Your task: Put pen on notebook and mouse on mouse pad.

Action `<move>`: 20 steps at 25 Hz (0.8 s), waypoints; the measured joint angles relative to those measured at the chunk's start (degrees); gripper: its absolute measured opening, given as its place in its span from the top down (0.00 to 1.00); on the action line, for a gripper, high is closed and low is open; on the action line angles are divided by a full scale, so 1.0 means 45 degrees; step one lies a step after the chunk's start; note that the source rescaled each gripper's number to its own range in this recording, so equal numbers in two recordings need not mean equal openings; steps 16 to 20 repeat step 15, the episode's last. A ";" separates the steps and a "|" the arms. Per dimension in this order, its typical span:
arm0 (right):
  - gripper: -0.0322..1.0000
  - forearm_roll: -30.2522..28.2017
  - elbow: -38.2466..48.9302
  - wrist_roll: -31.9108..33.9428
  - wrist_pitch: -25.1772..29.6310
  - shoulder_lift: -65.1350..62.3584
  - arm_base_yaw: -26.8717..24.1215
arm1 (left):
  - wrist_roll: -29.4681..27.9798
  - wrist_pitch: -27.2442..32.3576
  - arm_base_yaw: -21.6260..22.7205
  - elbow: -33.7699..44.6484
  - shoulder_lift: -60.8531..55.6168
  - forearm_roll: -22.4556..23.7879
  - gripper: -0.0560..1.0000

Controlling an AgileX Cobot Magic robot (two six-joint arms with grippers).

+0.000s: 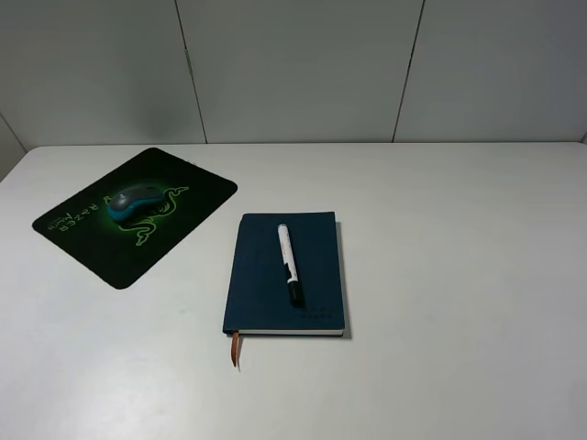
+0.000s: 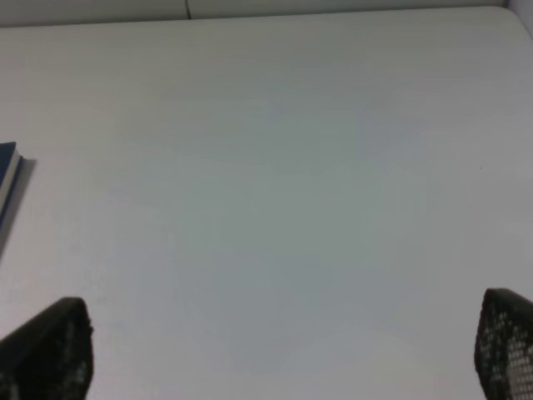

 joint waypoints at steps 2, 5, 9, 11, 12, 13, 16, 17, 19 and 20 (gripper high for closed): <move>0.00 0.0000 0.0000 0.0000 0.0000 0.0000 0.0000 | 0.0000 0.0000 0.0000 0.0000 0.0000 0.0000 0.00; 0.00 0.0000 0.0000 0.0000 0.0000 0.0000 0.0000 | 0.0000 0.0000 0.0000 0.0000 0.0000 -0.0013 0.00; 0.00 0.0000 0.0000 0.0000 0.0000 0.0000 0.0000 | 0.0000 0.0000 0.0000 0.0000 0.0000 -0.0013 0.00; 0.00 0.0000 0.0000 0.0000 0.0000 0.0000 0.0000 | 0.0000 0.0000 0.0000 0.0000 0.0000 -0.0013 0.00; 0.00 0.0000 0.0000 0.0000 0.0000 0.0000 0.0000 | 0.0000 0.0000 0.0000 0.0000 0.0000 -0.0013 0.00; 0.00 0.0000 0.0000 0.0000 0.0000 0.0000 0.0000 | 0.0000 0.0000 0.0000 0.0000 0.0000 -0.0013 0.00; 0.00 0.0000 0.0000 0.0000 0.0000 0.0000 0.0000 | 0.0000 0.0000 0.0000 0.0000 0.0000 -0.0013 0.00; 0.00 0.0000 0.0000 0.0000 0.0000 0.0000 0.0000 | 0.0000 0.0000 0.0000 0.0000 0.0000 -0.0013 0.00; 0.00 0.0000 0.0000 0.0000 0.0000 0.0000 0.0000 | 0.0000 0.0000 0.0000 0.0000 0.0000 -0.0013 0.00; 0.00 0.0000 0.0000 0.0000 0.0000 0.0000 0.0000 | 0.0000 0.0000 0.0000 0.0000 0.0000 -0.0013 0.00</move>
